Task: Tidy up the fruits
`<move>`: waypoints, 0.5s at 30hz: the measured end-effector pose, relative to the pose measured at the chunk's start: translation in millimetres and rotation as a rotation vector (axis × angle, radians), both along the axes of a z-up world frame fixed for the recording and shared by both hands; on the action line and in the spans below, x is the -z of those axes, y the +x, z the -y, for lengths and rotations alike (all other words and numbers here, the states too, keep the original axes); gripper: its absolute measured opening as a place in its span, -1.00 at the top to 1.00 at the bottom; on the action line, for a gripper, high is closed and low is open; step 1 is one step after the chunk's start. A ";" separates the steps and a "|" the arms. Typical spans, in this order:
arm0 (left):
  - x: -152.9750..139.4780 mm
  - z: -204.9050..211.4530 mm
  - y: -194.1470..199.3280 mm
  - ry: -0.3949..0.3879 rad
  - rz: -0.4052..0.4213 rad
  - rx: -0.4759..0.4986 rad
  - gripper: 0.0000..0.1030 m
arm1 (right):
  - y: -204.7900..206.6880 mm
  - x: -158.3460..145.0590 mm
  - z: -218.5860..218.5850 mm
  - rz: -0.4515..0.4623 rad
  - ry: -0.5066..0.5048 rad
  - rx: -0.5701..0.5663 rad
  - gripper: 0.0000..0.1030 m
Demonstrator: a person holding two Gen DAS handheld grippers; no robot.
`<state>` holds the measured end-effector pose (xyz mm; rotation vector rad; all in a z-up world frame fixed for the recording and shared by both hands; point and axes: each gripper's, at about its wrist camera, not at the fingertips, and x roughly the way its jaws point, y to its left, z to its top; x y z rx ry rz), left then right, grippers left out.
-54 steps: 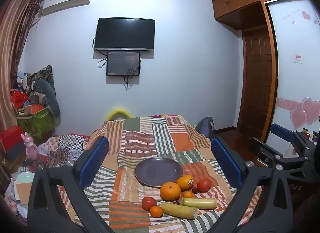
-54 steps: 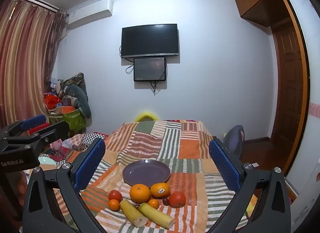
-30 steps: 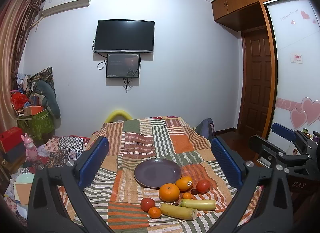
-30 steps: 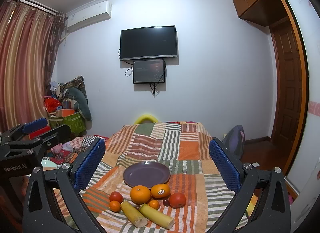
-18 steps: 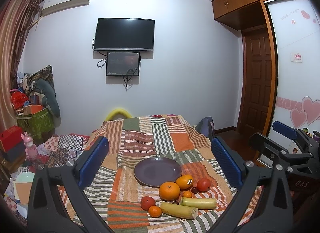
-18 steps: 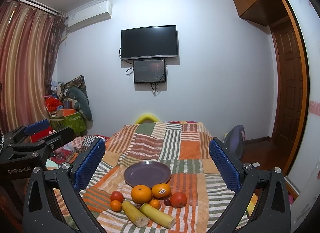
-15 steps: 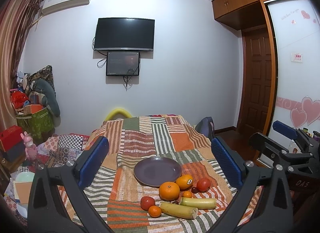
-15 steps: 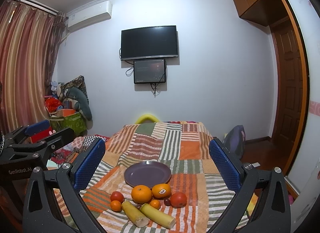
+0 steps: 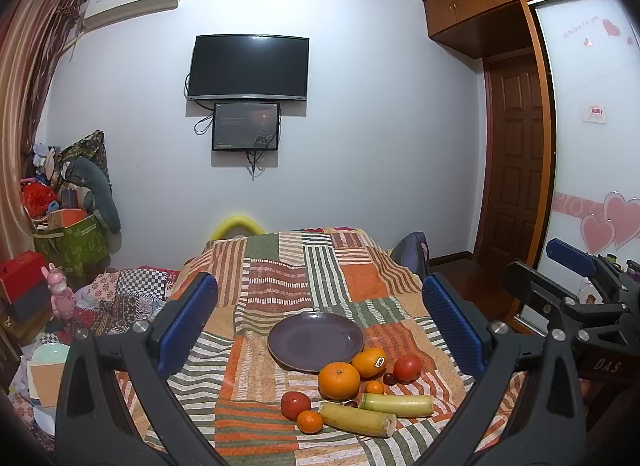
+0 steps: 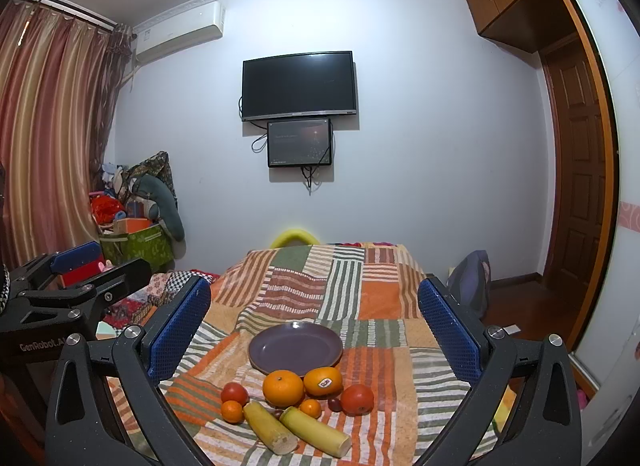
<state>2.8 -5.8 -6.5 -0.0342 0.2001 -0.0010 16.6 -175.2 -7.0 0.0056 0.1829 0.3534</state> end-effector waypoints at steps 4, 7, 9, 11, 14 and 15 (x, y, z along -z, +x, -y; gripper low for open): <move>0.4 1.4 -0.4 -0.003 0.001 0.000 -1.00 | -0.5 -1.2 -1.7 0.003 0.001 0.000 -1.00; 0.0 0.7 -0.4 -0.003 0.000 0.000 -1.00 | -0.2 -0.8 -2.0 0.002 0.002 0.000 -1.00; -0.2 0.5 -0.7 -0.004 -0.001 0.001 -1.00 | -0.6 -0.1 -1.6 0.002 0.002 0.001 -1.00; -0.7 0.5 -1.1 -0.005 -0.002 0.002 -1.00 | -0.6 0.2 -1.9 0.002 0.003 0.000 -1.00; -0.7 1.0 -1.1 -0.003 0.000 0.000 -1.00 | -1.9 -0.4 -3.2 0.004 0.003 -0.002 -1.00; -1.2 0.8 -1.4 -0.004 -0.001 0.001 -1.00 | -2.3 -0.5 -3.5 0.004 0.003 -0.002 -1.00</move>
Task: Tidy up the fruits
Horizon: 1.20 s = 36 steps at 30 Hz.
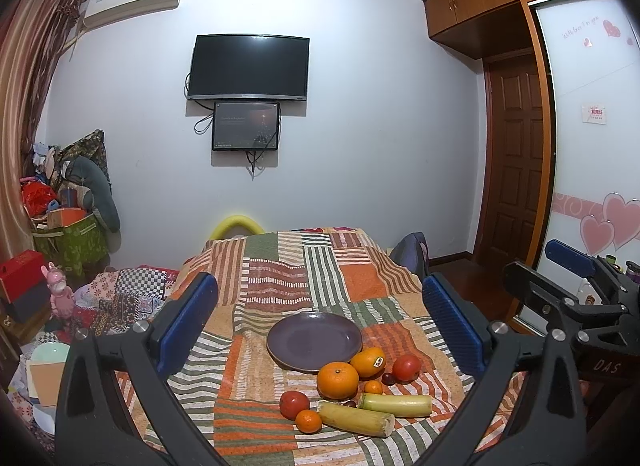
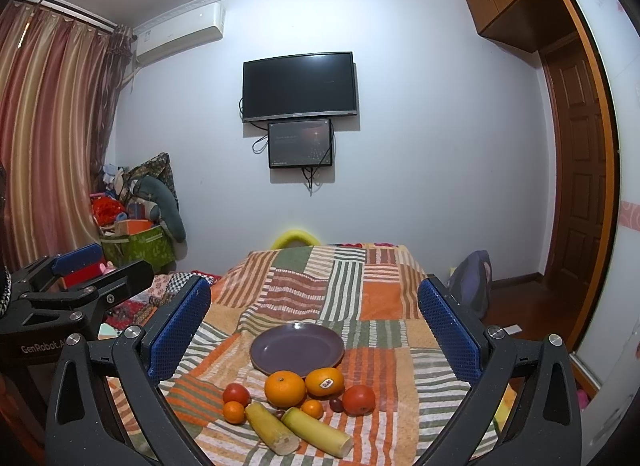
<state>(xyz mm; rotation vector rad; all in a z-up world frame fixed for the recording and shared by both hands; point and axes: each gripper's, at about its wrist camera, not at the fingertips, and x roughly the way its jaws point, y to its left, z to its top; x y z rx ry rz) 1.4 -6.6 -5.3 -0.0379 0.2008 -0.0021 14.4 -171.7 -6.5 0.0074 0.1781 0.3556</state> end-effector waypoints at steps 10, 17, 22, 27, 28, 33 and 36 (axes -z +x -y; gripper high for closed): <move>-1.1 1.1 -1.1 0.000 0.001 0.008 -1.00 | -0.2 1.3 -0.1 0.005 0.004 -0.004 -1.00; -0.9 0.0 0.5 -0.002 -0.004 0.009 -1.00 | 2.9 4.8 0.2 0.003 0.007 -0.011 -1.00; 1.4 -3.3 5.1 -0.016 -0.022 0.031 -0.99 | 8.0 8.8 2.2 -0.010 0.014 -0.020 -1.00; 9.0 -4.1 18.2 -0.008 -0.073 0.033 -0.69 | 17.1 16.3 2.5 -0.052 0.012 -0.037 -0.98; 11.4 -4.1 20.5 -0.009 -0.083 0.037 -0.68 | 18.8 19.1 2.8 -0.062 0.011 -0.044 -0.96; 28.5 -9.9 44.5 -0.011 -0.176 0.054 -0.45 | 32.5 32.4 3.9 -0.124 -0.011 -0.058 -0.60; 41.9 -16.1 59.2 -0.014 -0.238 0.055 -0.38 | 43.2 43.8 6.1 -0.171 -0.029 -0.062 -0.46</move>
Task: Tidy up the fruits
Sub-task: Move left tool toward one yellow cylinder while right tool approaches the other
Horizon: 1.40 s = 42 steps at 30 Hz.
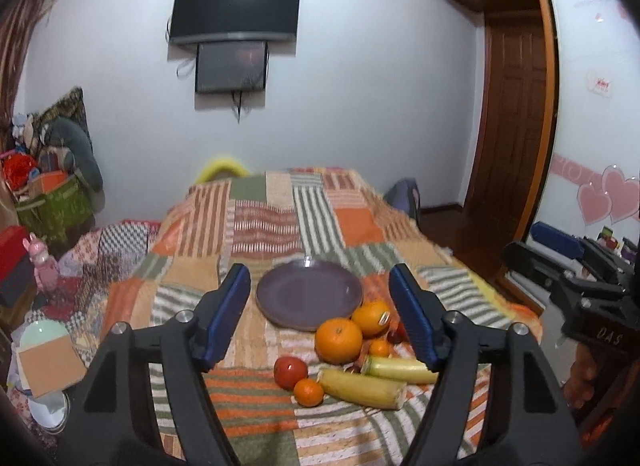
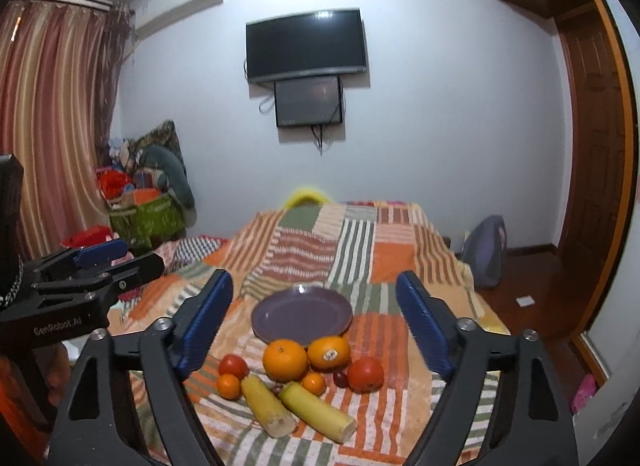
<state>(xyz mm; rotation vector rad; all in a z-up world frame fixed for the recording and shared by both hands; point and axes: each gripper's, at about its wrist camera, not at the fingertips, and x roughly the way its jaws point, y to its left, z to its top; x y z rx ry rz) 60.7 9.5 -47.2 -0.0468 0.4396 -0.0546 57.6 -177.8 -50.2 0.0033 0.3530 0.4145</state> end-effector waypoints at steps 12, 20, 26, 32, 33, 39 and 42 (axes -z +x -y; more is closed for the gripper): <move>67.6 -19.9 43.2 -0.004 -0.235 -0.029 -0.23 | 30.8 55.7 12.0 -0.209 -0.136 -0.071 -0.27; 120.1 -15.0 60.8 0.030 -0.401 0.005 -0.24 | 51.1 91.5 15.3 -0.376 -0.145 -0.115 -0.27; 147.8 -14.8 64.8 0.003 -0.496 0.030 -0.24 | 60.4 115.9 10.0 -0.494 -0.140 -0.156 -0.27; 162.2 -21.3 72.5 -0.018 -0.539 0.016 -0.24 | 69.5 133.0 8.5 -0.567 -0.149 -0.179 -0.27; 163.1 -22.3 73.7 -0.024 -0.540 0.014 -0.24 | 71.0 135.3 7.5 -0.575 -0.153 -0.182 -0.27; 169.4 -14.3 76.1 -0.012 -0.556 0.042 -0.24 | 78.6 145.8 3.1 -0.619 -0.127 -0.226 -0.27; 172.3 -11.1 76.7 -0.003 -0.564 0.049 -0.23 | 76.7 147.5 -0.2 -0.623 -0.121 -0.261 -0.09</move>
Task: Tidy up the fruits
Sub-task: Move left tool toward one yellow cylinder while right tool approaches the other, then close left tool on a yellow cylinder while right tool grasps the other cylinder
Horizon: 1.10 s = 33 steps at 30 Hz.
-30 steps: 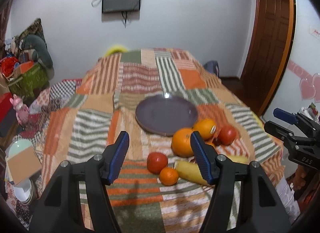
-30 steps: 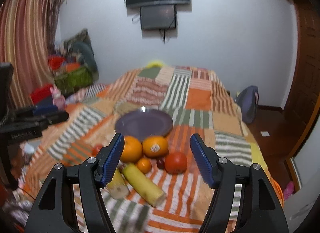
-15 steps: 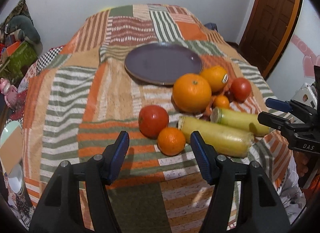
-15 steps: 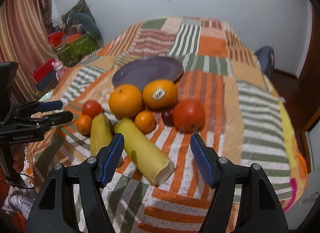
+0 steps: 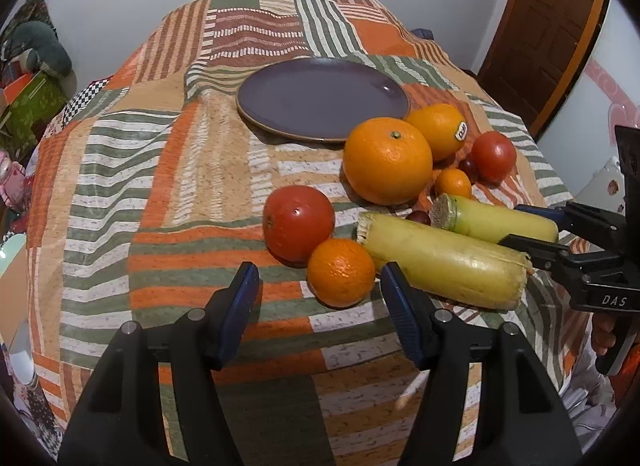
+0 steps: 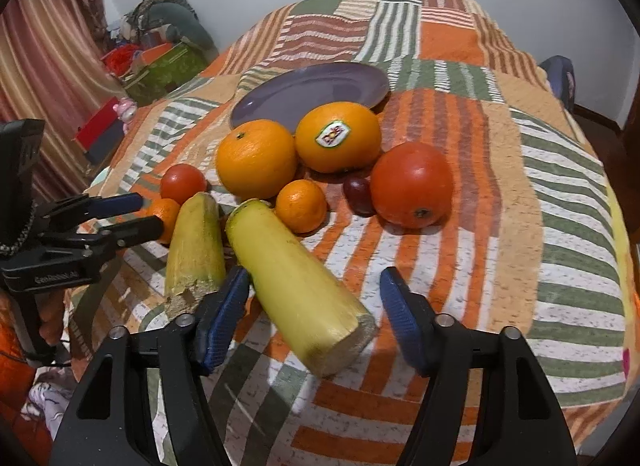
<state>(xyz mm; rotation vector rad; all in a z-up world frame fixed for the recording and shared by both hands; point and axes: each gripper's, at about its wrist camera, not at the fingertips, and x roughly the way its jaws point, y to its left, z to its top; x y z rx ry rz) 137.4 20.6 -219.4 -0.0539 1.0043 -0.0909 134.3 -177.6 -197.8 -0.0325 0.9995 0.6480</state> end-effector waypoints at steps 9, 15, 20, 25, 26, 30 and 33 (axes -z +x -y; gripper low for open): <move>-20.2 18.5 -9.3 0.009 0.017 0.012 -0.29 | -8.6 -5.1 9.0 0.021 0.010 -0.010 0.14; -28.1 60.0 -12.7 0.026 0.035 0.060 -0.76 | -18.2 -10.5 17.4 0.041 0.014 0.002 0.22; -16.2 90.5 -10.4 0.067 0.010 0.098 -0.77 | -22.2 -10.5 29.1 0.037 0.037 0.020 0.23; -3.1 93.2 -10.0 0.098 -0.015 0.079 -0.57 | -26.6 -10.9 31.8 0.037 0.045 0.024 0.24; -3.9 89.5 -11.1 0.055 -0.026 0.089 -0.46 | -27.1 -10.9 31.9 0.037 0.049 0.023 0.24; -7.4 84.1 -18.2 0.000 -0.046 0.115 0.06 | -27.5 -10.1 32.5 0.029 0.062 0.028 0.24; -9.6 77.6 -26.1 -0.006 -0.055 0.114 0.26 | -28.7 -10.5 31.9 0.029 0.059 0.031 0.24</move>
